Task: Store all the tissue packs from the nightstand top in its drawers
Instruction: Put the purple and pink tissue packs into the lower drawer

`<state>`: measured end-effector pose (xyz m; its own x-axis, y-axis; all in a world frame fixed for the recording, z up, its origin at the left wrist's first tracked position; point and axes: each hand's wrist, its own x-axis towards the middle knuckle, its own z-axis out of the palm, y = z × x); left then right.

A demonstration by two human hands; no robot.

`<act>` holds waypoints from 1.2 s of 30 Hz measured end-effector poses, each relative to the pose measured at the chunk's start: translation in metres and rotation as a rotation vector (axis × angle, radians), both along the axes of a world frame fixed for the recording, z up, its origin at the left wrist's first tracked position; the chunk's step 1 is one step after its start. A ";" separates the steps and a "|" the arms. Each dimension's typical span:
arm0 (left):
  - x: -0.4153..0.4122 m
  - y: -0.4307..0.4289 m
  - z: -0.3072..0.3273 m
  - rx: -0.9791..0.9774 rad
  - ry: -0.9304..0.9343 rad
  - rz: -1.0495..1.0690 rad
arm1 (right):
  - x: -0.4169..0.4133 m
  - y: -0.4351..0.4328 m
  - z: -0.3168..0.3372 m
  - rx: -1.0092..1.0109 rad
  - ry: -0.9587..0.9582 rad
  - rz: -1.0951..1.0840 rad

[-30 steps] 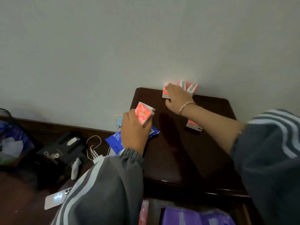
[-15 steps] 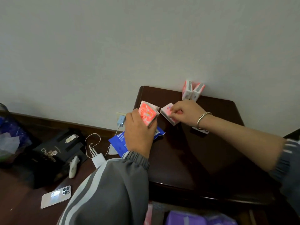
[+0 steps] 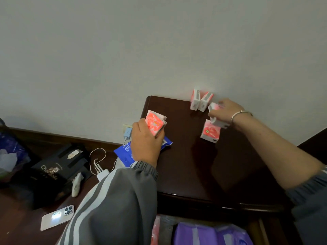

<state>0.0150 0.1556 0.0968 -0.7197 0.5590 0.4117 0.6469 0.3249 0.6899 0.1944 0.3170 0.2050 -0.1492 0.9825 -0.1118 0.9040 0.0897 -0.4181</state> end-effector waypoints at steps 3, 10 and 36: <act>0.001 0.000 0.000 0.006 0.009 -0.005 | 0.005 -0.014 -0.037 -0.120 -0.170 -0.058; 0.001 0.000 0.002 0.002 0.026 -0.009 | -0.012 -0.038 -0.069 -0.006 -0.098 -0.190; 0.073 -0.244 0.018 0.253 -0.487 -0.108 | 0.080 -0.332 -0.086 -0.420 0.454 0.206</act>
